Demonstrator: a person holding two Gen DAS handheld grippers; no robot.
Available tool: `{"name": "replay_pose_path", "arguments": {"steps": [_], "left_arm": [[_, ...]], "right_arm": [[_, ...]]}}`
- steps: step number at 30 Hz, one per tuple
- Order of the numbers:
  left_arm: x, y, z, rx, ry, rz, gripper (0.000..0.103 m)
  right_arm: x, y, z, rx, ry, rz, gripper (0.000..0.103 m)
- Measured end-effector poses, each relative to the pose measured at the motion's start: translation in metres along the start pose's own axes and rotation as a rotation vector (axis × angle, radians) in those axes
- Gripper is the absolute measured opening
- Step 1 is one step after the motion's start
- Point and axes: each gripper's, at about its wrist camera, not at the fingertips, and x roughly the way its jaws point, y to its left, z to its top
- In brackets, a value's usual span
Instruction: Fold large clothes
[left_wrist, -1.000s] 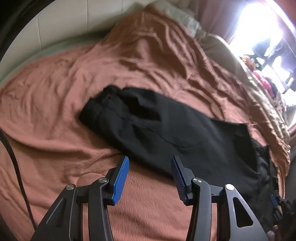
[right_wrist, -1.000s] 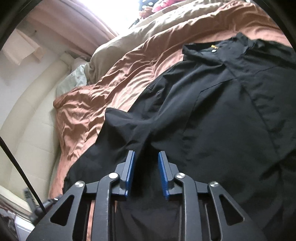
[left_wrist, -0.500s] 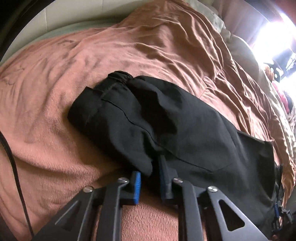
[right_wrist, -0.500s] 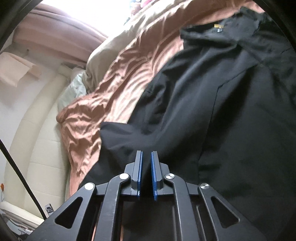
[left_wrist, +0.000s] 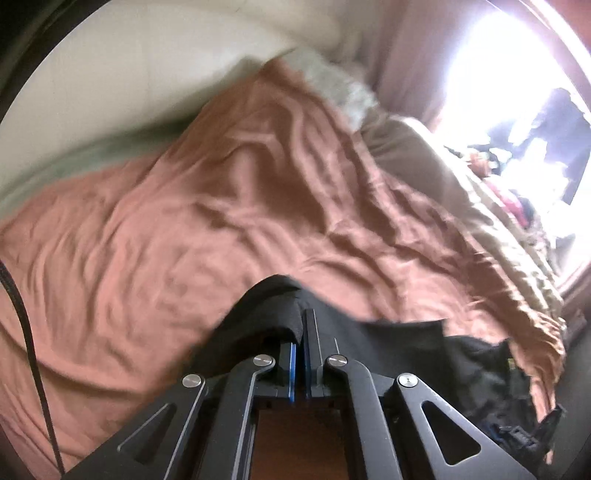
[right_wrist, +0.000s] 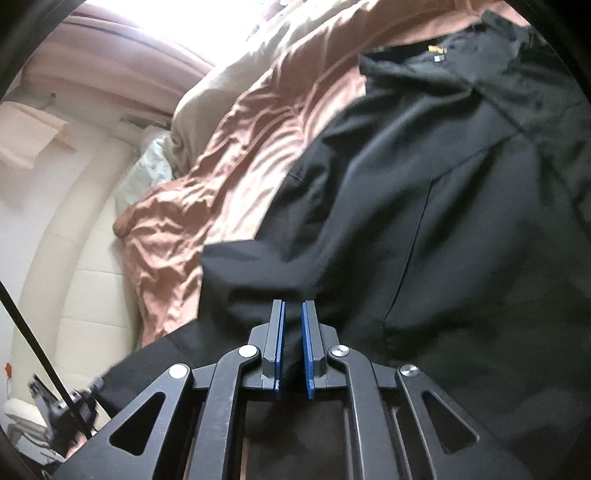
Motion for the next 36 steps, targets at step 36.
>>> {"name": "replay_pose_path", "arguments": {"steps": [36], "left_arm": [[-0.126,-0.394,-0.099,0.569,0.047,-0.699,0.002]], "right_arm": [[-0.261,-0.11,-0.061,0.272,-0.259,-0.082,0.05]]}}
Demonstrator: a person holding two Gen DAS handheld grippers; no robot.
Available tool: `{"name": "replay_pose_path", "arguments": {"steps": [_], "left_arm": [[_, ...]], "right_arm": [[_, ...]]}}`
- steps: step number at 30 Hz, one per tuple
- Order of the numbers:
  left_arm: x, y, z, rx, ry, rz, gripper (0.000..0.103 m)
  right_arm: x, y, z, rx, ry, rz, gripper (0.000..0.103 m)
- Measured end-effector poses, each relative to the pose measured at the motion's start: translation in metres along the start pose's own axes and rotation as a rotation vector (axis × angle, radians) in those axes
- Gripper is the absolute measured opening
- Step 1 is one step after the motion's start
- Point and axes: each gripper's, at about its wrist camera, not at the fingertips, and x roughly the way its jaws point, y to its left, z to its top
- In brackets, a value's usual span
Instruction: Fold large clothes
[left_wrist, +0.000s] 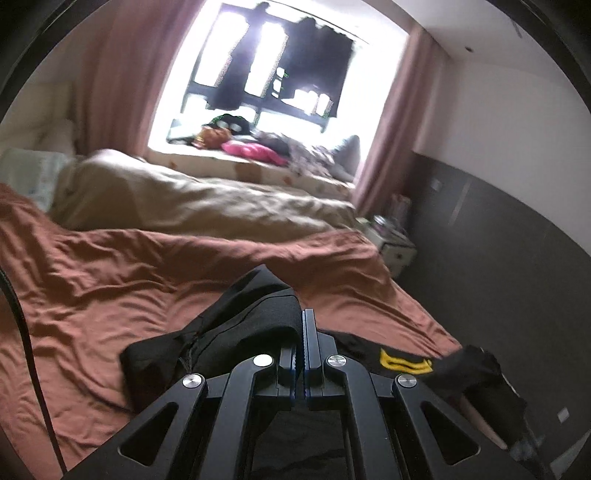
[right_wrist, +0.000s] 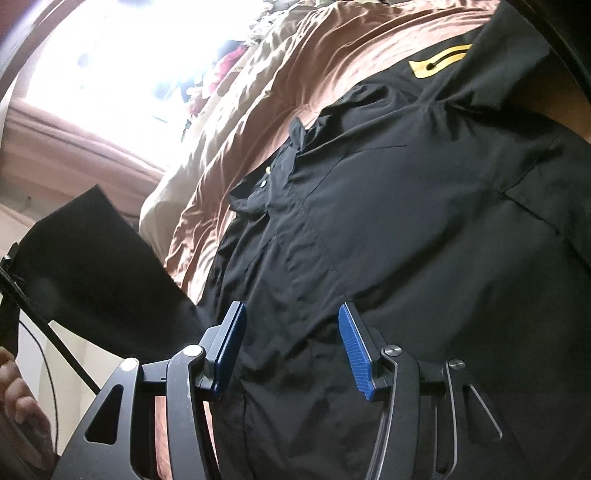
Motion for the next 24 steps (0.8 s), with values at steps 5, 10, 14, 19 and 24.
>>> {"name": "replay_pose_path", "arguments": {"steps": [5,10,14,19,24], "left_arm": [[0.046,-0.029,-0.027,0.019,0.106,-0.102,0.002],[0.1,-0.036,-0.07,-0.009,0.327,-0.131,0.044],[0.107,-0.027,-0.098,-0.039,0.387,-0.132,0.068],[0.089,-0.007,-0.114,-0.109,0.361,-0.119,0.094],[0.058,0.029,-0.136,-0.213,0.297,-0.031,0.094]], "right_arm": [[-0.01,-0.014,0.007,0.058,-0.034,-0.021,0.05],[-0.021,-0.02,0.012,0.097,-0.054,-0.05,0.066],[-0.034,-0.019,0.019,0.078,-0.067,-0.059,0.067],[-0.044,-0.01,0.027,0.002,-0.068,-0.099,0.067],[-0.045,0.014,0.027,-0.11,-0.05,-0.11,0.067]]}}
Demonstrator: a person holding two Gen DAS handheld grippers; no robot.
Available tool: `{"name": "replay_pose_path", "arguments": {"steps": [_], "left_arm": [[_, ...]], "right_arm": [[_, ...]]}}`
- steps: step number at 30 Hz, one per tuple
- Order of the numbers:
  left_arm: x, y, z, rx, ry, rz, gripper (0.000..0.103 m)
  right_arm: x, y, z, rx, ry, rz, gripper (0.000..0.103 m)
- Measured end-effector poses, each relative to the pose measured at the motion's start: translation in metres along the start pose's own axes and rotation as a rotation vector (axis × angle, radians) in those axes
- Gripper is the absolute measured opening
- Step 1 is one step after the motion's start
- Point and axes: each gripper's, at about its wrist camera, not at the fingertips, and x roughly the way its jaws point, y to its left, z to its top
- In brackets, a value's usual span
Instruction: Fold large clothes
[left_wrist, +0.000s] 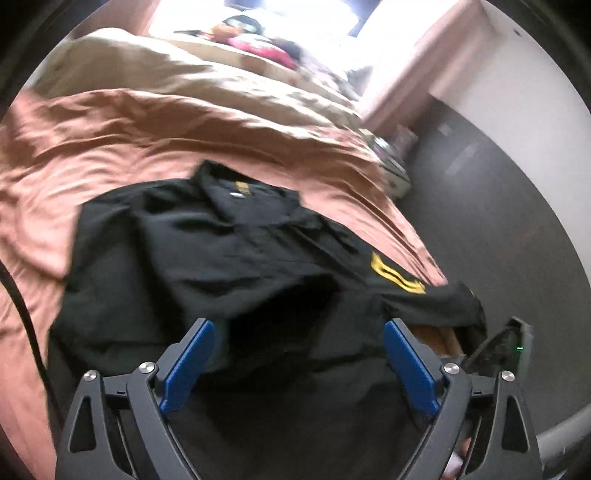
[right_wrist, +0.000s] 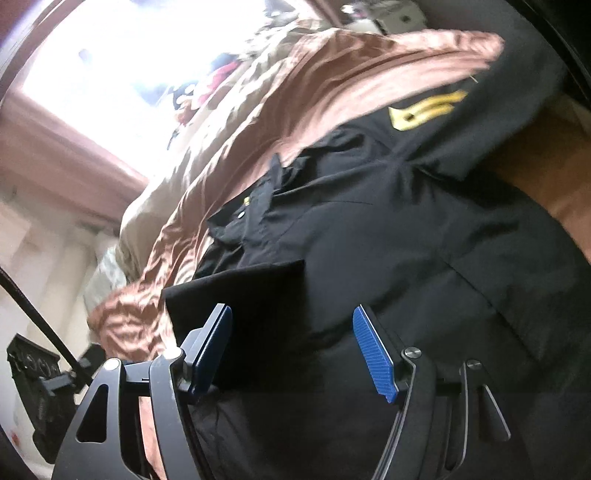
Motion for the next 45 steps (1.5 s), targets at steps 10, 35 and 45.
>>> {"name": "replay_pose_path", "arguments": {"steps": [10,35,45], "left_arm": [[-0.037,0.088,-0.038,-0.164,-0.085,0.267,0.083],[0.013,0.192,-0.07,-0.206,0.074,0.482,0.03],[0.009,0.194,-0.069,-0.206,0.063,0.502,0.028]], "right_arm": [[0.023,0.054,-0.013,-0.259,0.018,-0.028,0.067],[0.143,0.098,-0.059,-0.608,0.21,-0.329,0.036],[0.066,0.016,0.016,-0.36,-0.052,-0.394,0.039]]}}
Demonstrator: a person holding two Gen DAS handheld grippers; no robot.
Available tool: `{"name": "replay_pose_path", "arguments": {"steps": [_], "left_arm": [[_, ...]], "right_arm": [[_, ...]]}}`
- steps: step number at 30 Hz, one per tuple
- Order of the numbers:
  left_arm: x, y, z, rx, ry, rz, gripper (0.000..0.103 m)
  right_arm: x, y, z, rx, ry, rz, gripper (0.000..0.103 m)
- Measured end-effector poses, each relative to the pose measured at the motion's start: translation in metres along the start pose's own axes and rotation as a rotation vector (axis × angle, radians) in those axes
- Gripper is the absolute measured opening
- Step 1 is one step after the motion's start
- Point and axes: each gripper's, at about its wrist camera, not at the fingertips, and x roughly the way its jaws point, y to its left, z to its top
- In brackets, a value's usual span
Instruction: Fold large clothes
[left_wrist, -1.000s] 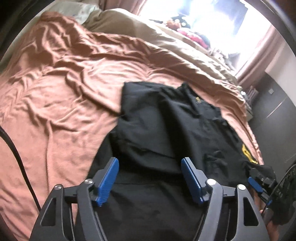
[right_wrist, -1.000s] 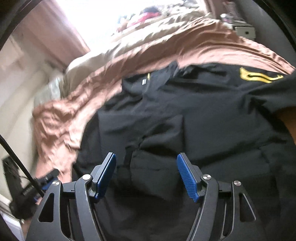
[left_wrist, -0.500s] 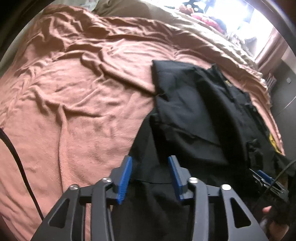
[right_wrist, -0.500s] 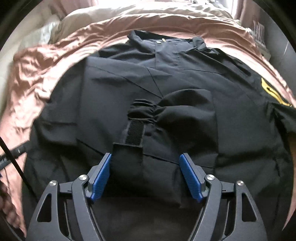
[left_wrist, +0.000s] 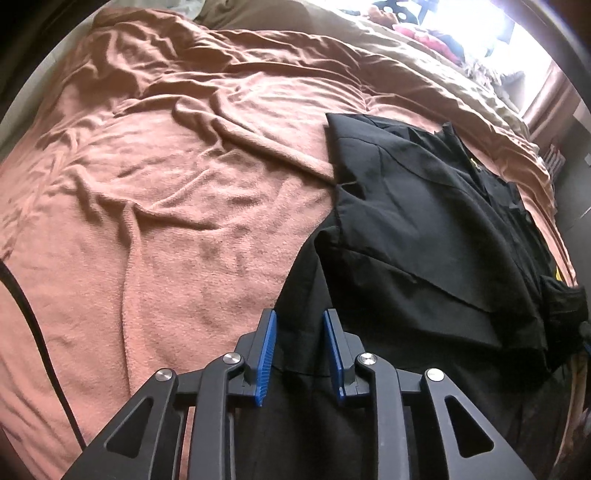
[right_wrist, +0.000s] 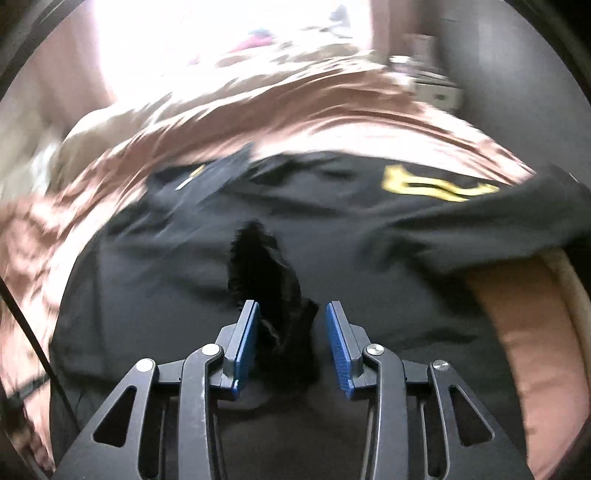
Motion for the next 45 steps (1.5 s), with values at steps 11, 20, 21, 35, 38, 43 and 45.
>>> {"name": "replay_pose_path", "arguments": {"steps": [11,20,21,35,38,43,45], "left_arm": [[0.0,-0.011,0.001,0.006,-0.015,0.018,0.028],[0.007,-0.013,0.005,0.011,-0.037,0.029,0.028],[0.008,-0.012,0.006,0.005,-0.04,0.031,0.028],[0.021,0.001,0.018,-0.055,-0.053,0.049,0.028],[0.017,-0.004,0.017,-0.043,-0.047,0.066,0.028],[0.004,-0.01,0.012,-0.039,-0.042,0.038,0.028],[-0.005,-0.013,0.01,-0.033,-0.051,0.036,0.028]], "right_arm": [[0.039,-0.091,-0.03,0.424,0.193,0.226,0.072],[0.096,-0.086,-0.016,0.379,0.224,0.288,0.009],[0.101,-0.09,-0.012,0.386,0.213,0.299,0.007],[0.139,-0.105,0.016,0.415,0.125,0.253,0.005],[0.113,-0.109,0.013,0.401,0.151,0.265,0.02],[0.083,-0.12,0.018,0.4,0.087,0.271,0.062],[0.066,-0.129,0.02,0.394,0.048,0.268,0.062]]}}
